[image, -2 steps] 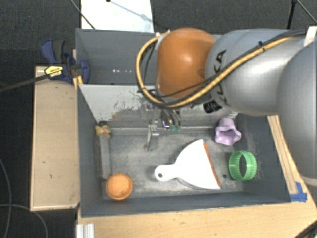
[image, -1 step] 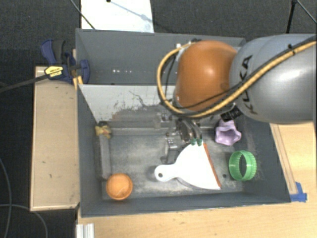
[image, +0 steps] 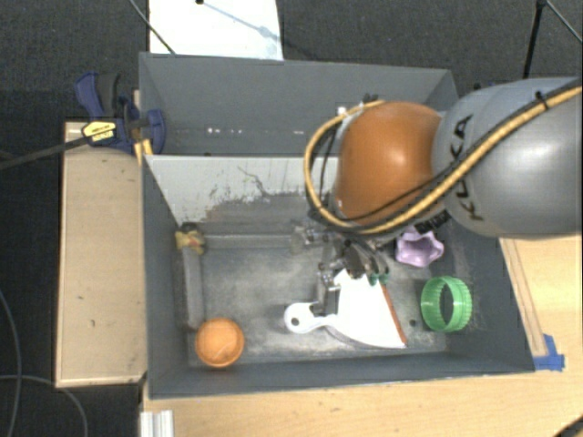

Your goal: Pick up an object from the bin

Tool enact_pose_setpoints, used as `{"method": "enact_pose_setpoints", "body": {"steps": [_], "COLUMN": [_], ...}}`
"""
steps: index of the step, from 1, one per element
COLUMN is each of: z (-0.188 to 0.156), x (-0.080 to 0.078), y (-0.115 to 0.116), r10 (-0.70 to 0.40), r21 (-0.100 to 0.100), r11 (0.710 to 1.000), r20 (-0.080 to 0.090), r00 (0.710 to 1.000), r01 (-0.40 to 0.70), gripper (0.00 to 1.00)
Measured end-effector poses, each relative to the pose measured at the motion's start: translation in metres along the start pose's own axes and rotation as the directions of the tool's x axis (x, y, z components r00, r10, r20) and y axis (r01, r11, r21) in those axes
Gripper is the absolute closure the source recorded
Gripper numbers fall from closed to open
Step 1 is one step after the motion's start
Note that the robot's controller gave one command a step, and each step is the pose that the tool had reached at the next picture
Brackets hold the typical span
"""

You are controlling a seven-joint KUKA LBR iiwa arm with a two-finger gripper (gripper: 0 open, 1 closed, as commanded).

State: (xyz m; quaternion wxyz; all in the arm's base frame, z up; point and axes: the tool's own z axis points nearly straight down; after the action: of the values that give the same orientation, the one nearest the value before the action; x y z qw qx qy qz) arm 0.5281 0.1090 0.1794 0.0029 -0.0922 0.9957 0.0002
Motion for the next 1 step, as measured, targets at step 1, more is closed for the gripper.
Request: {"method": "enact_pose_setpoints", "body": {"steps": [1], "z": [0.0214], "x": [-0.0012], "y": [-0.0092], "r10": [0.11], "r21": [0.0], "r11": [0.994], "r20": [-0.005], "r00": [0.994], "r01": [-0.11], "gripper": [0.0]}}
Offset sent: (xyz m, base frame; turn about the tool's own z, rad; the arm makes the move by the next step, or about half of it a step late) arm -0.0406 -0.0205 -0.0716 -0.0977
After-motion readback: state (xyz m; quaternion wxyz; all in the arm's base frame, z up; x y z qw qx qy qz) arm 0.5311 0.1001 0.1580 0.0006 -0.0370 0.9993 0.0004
